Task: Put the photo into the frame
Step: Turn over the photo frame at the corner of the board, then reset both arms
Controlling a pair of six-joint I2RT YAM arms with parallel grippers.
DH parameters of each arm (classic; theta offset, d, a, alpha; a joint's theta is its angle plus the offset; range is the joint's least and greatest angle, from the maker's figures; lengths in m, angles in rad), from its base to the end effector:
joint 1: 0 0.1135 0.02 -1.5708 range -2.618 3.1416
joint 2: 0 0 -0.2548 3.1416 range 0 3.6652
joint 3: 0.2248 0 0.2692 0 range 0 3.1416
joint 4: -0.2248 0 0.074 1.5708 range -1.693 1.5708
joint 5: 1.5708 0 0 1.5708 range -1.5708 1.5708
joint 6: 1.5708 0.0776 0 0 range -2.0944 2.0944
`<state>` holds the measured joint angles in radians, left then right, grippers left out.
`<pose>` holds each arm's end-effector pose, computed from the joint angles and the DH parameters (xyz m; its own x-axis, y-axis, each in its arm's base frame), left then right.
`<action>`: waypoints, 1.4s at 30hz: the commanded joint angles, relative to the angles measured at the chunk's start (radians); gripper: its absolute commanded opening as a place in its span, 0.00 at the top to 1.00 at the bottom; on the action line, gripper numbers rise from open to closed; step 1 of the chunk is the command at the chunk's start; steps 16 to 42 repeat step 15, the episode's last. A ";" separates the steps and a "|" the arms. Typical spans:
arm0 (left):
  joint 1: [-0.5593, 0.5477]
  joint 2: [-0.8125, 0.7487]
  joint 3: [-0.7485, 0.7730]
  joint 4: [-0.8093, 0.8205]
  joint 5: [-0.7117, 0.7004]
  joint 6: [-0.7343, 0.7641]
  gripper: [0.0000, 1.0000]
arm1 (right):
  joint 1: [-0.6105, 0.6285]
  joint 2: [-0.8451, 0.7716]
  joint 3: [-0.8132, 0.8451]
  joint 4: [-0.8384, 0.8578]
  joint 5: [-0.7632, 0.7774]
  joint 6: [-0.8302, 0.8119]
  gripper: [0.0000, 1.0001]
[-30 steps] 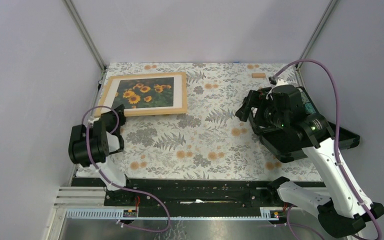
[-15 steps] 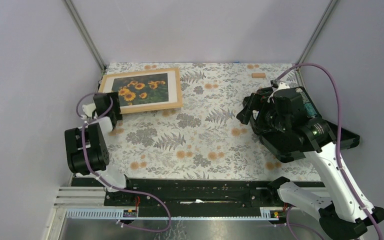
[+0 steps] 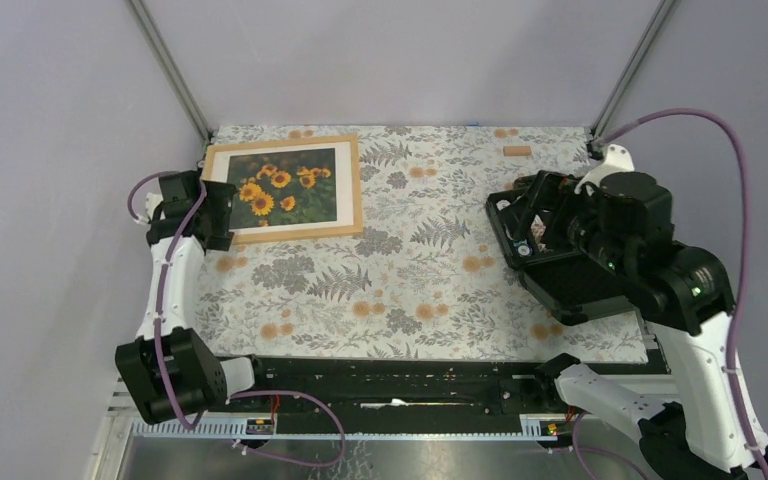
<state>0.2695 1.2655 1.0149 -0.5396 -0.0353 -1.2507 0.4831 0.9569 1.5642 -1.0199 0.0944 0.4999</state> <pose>0.3069 0.0876 0.2419 0.0598 -0.9676 -0.2452 -0.7413 0.1215 -0.6601 0.1743 0.0832 0.4602 -0.4967 0.2784 -0.8221 -0.1685 0.8982 0.4059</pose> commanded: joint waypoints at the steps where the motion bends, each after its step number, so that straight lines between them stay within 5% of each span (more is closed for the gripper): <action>1: -0.048 -0.065 0.134 0.045 0.102 0.178 0.01 | -0.005 -0.001 0.109 -0.059 0.064 -0.062 0.00; 6: -0.357 0.016 0.525 0.122 0.348 0.639 0.01 | -0.005 0.000 0.234 -0.076 0.099 -0.117 0.00; 10: -0.585 -0.096 0.543 0.263 0.300 0.864 0.01 | -0.005 -0.030 0.308 -0.037 0.105 -0.165 0.00; 14: -0.589 -0.216 0.473 0.462 0.419 0.867 0.01 | -0.005 -0.119 0.265 0.057 0.197 -0.174 0.00; 42: -0.589 -0.226 0.489 0.463 0.429 0.871 0.01 | -0.005 -0.140 0.245 0.077 0.219 -0.174 0.00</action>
